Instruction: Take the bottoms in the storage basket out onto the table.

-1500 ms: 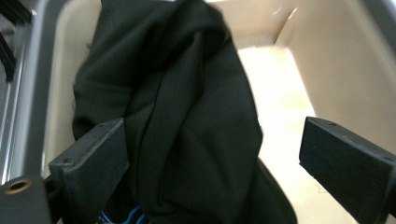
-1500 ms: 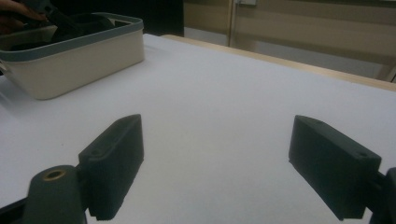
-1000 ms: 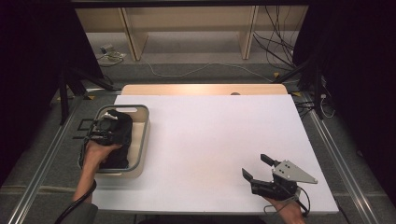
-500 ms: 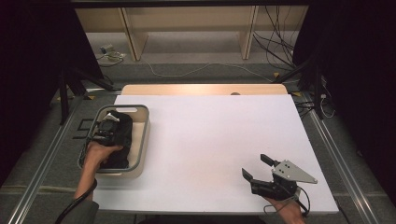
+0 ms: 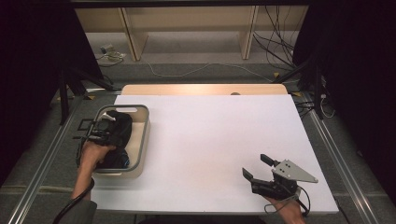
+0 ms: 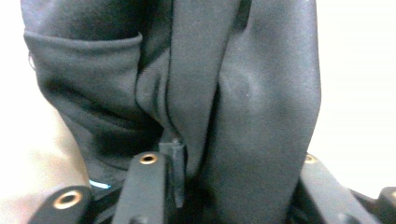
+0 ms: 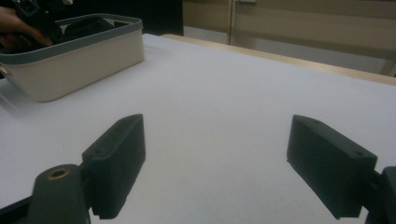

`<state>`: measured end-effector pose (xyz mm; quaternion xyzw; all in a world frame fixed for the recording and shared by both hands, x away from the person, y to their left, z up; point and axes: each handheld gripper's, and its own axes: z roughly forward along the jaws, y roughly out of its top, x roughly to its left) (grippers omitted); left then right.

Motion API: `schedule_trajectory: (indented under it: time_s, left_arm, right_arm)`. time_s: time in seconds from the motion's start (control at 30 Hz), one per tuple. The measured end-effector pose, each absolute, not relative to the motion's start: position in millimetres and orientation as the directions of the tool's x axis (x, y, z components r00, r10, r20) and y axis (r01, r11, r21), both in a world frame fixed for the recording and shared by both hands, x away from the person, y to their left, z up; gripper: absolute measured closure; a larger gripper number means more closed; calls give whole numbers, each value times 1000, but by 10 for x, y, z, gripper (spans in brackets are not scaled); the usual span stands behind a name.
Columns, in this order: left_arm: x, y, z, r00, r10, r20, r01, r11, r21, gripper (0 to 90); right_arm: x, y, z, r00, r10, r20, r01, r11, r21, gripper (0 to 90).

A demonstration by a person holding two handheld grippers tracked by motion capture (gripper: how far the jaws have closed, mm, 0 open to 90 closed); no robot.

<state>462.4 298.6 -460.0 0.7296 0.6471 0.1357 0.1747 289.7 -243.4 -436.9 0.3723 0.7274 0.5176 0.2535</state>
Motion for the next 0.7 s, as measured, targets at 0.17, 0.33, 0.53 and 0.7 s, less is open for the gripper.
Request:
schedule_trajectory:
  time_s: [0.17, 0.33, 0.53, 0.7]
  left_arm:
    - [4610, 3018, -4580, 147, 987, -68, 891, -102, 442, 683]
    - [4587, 3066, -4514, 157, 975, -157, 877, -65, 475, 687]
    - [4549, 3069, -4374, 181, 963, -201, 852, -52, 520, 687]
    - [4526, 3078, -4313, 199, 953, -229, 838, -45, 543, 687]
  right_arm:
    - [2897, -2442, -4364, -591, 806, 16, 279, 185, 942, 209]
    - [2898, -2446, -4364, -590, 808, 16, 277, 183, 943, 212]
    - [2894, -2450, -4360, -588, 808, 16, 276, 182, 944, 212]
    - [2894, -2452, -4360, -587, 809, 15, 276, 182, 944, 213]
